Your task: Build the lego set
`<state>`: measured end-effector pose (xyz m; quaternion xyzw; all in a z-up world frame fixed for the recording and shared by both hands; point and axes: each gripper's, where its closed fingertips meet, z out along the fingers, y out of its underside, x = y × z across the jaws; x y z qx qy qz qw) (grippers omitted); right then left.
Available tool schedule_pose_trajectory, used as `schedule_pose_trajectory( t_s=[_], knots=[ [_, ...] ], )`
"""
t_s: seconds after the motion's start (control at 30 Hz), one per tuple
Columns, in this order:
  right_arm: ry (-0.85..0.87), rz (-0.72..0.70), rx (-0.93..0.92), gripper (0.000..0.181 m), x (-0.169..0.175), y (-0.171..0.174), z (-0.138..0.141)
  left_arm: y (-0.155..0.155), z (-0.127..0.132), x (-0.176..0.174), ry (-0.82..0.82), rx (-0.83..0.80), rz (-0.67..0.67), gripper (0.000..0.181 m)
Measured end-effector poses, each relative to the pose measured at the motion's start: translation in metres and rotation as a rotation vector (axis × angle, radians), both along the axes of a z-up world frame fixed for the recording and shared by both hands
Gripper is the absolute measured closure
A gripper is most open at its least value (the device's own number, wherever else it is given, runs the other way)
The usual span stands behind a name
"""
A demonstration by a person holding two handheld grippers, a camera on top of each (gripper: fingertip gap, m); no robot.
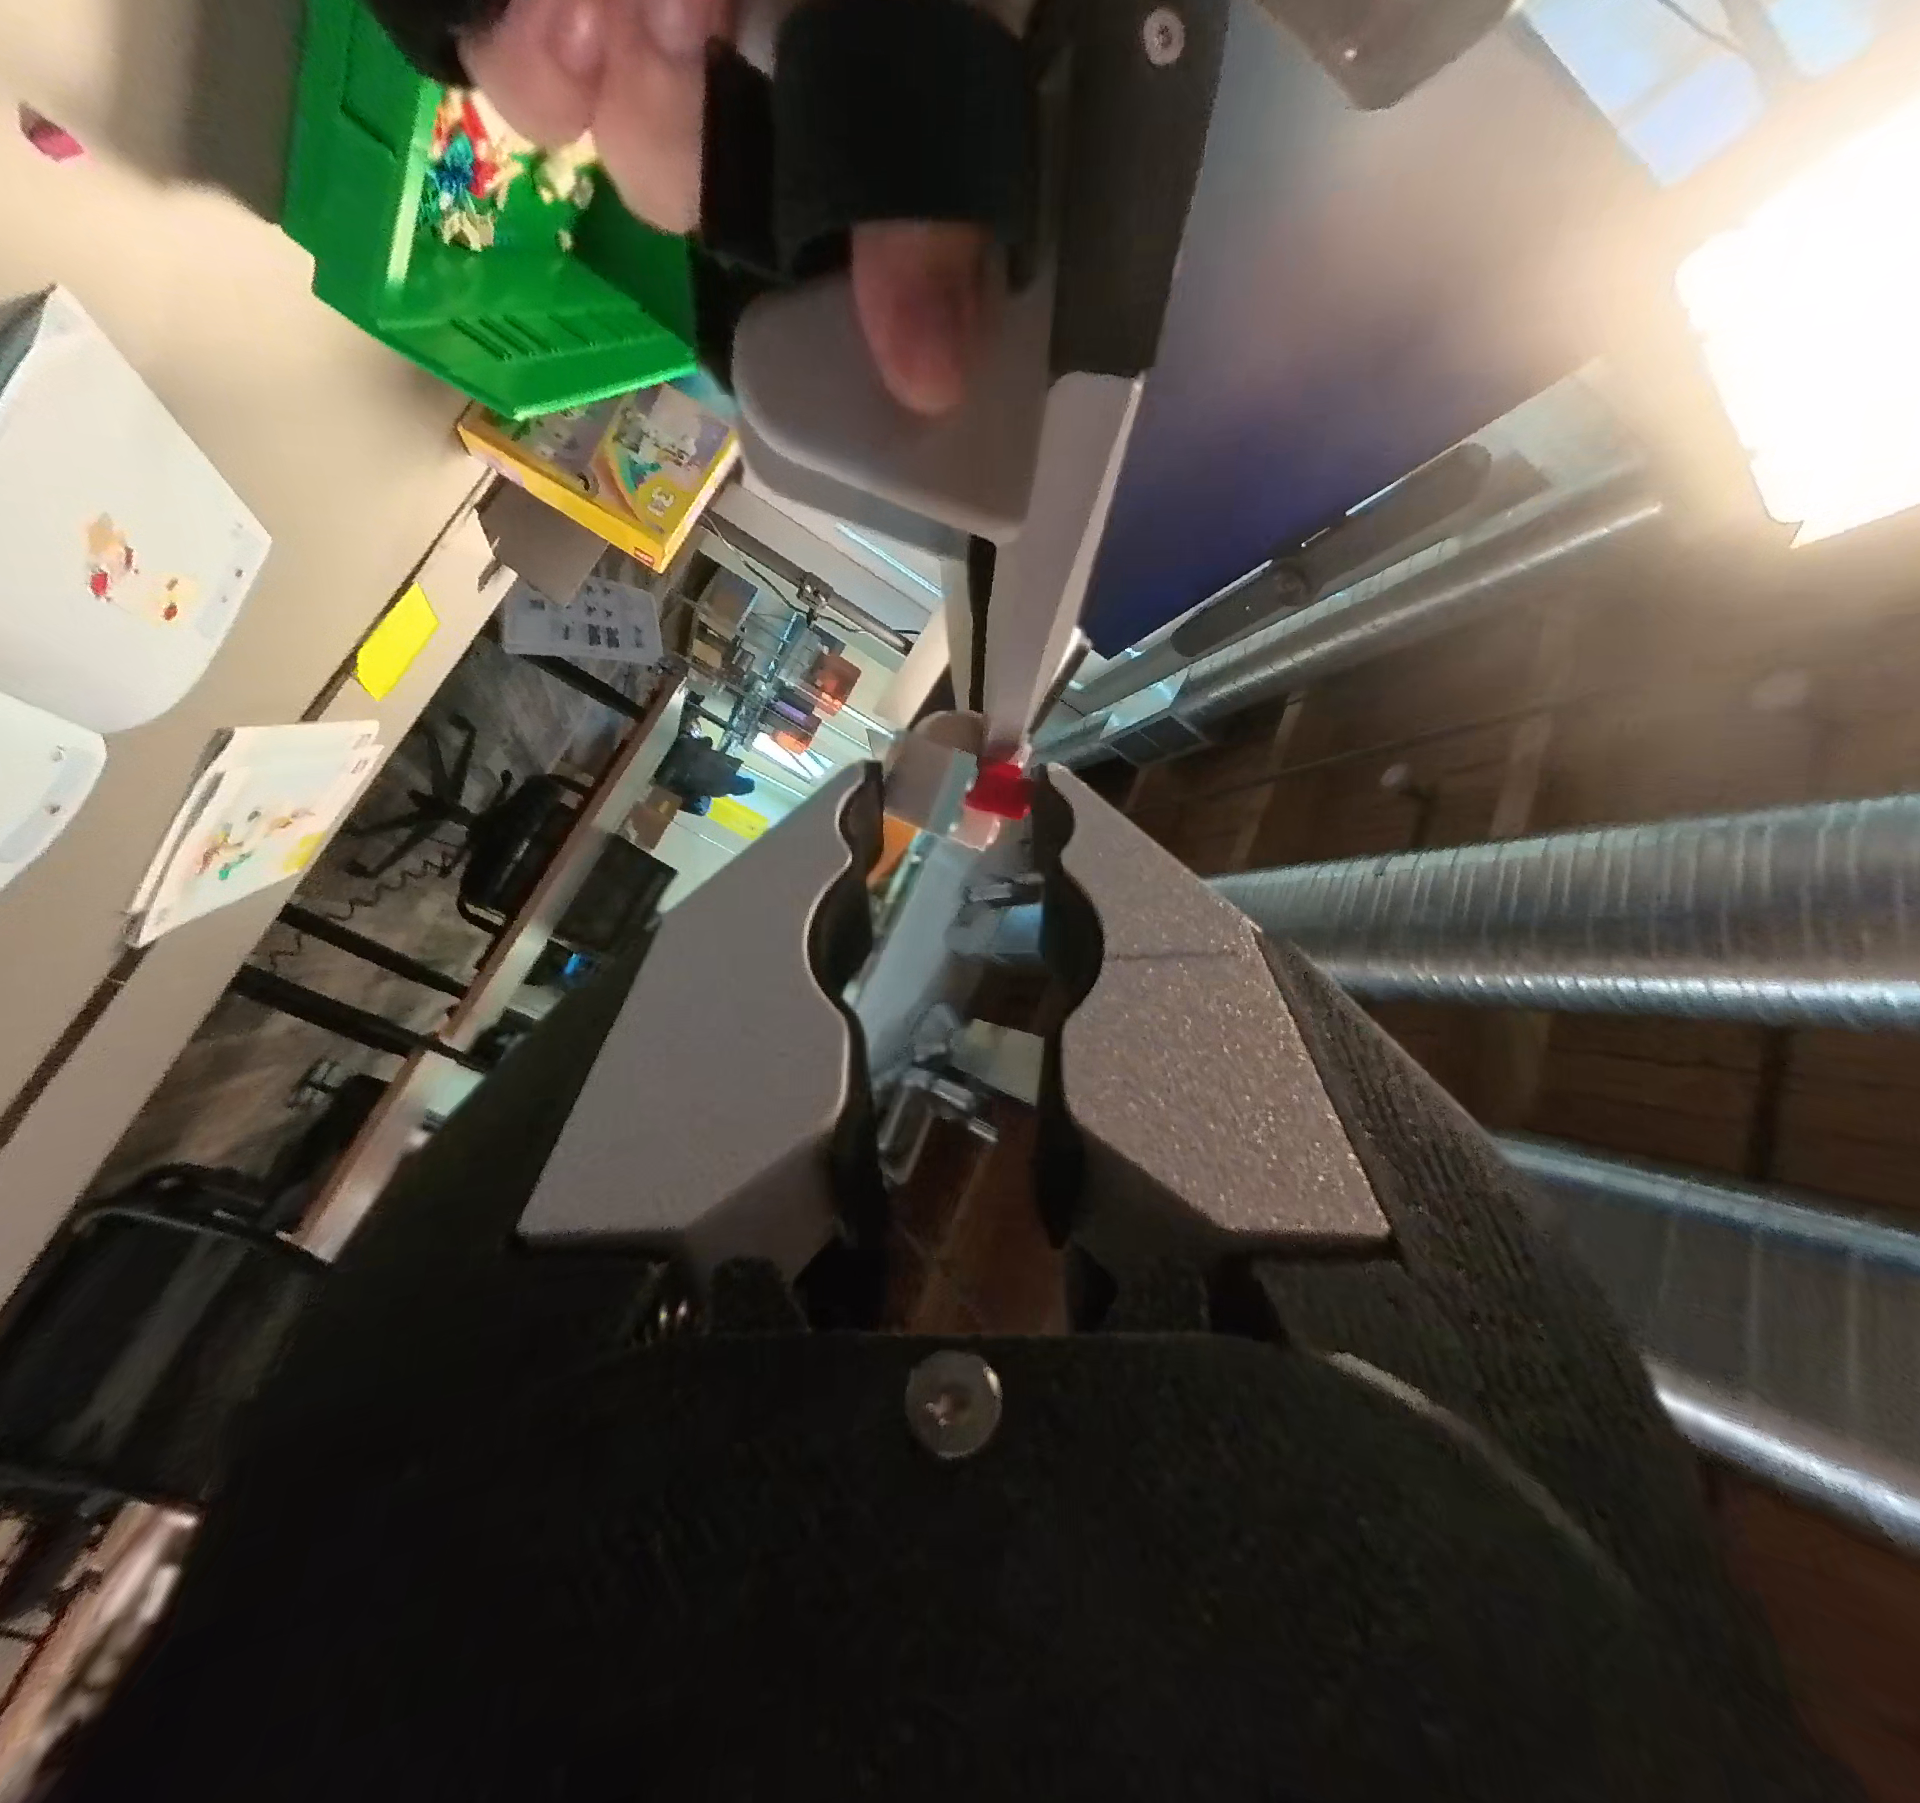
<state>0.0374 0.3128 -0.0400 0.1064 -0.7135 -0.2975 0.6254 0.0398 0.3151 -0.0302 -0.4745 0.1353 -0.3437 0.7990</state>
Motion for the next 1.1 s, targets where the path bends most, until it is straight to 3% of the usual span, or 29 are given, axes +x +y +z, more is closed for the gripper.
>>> schedule_pose_trajectory(
  t_s=[0.2,0.37,0.6,0.8,1.1],
  knots=[
    [0.06,0.007,-0.087,0.157,0.001,-0.002,0.003,-0.003,0.003,-0.001,-0.061,0.004,-0.053,0.166],
    [0.061,-0.003,-0.024,0.157,0.002,0.002,0.0,0.0,-0.001,0.001,-0.064,-0.01,-0.062,0.166],
    [0.11,0.016,-0.137,0.157,0.002,-0.001,0.004,-0.002,0.003,0.0,-0.006,0.039,0.008,0.166],
    [0.117,0.048,-0.235,0.157,0.004,-0.009,0.007,-0.012,0.006,0.001,-0.018,0.083,-0.113,0.166],
    [0.124,0.047,-0.251,0.157,0.007,-0.009,0.008,-0.013,0.006,0.005,0.012,0.059,-0.147,0.166]
  ],
)
